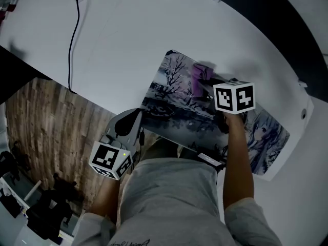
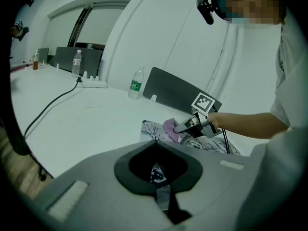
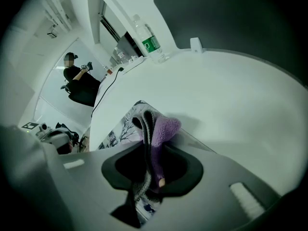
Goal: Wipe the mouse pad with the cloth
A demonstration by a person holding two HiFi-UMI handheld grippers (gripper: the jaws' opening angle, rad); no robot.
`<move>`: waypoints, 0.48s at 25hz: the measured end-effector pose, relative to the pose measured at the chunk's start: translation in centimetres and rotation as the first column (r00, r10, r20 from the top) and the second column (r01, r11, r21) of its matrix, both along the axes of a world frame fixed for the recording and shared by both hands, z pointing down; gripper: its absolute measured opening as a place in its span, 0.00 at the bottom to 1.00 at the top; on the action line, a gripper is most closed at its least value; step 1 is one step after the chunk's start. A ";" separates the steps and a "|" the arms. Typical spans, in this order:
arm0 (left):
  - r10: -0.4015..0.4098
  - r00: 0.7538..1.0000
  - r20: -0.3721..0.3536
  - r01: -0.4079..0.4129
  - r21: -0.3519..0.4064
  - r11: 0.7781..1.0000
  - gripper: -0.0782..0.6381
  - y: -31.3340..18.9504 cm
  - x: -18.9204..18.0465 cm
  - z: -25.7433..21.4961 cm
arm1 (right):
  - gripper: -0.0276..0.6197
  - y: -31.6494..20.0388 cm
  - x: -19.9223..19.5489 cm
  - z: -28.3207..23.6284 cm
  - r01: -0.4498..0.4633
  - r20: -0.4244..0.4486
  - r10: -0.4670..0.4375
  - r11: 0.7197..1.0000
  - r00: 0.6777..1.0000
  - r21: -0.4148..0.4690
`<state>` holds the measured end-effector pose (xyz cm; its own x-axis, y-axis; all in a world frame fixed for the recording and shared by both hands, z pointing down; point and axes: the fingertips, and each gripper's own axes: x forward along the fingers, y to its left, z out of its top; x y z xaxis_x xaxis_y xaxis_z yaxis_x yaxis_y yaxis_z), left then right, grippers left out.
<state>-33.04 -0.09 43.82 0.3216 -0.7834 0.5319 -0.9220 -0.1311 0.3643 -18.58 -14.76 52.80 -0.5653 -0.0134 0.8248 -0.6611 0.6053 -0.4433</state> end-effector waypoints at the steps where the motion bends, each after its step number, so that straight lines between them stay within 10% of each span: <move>1: -0.007 1.000 -0.001 0.007 -0.003 1.000 0.13 0.2 -0.2 0.1 | 0.19 0.0 -0.8 0.0 0.012 0.003 -0.012 1.000 1.000 0.002; 12: -0.086 0.996 0.007 0.086 -0.016 0.996 0.13 2.7 -2.3 0.2 | 0.19 0.6 -7.1 0.0 0.094 0.055 -0.094 0.996 0.994 0.014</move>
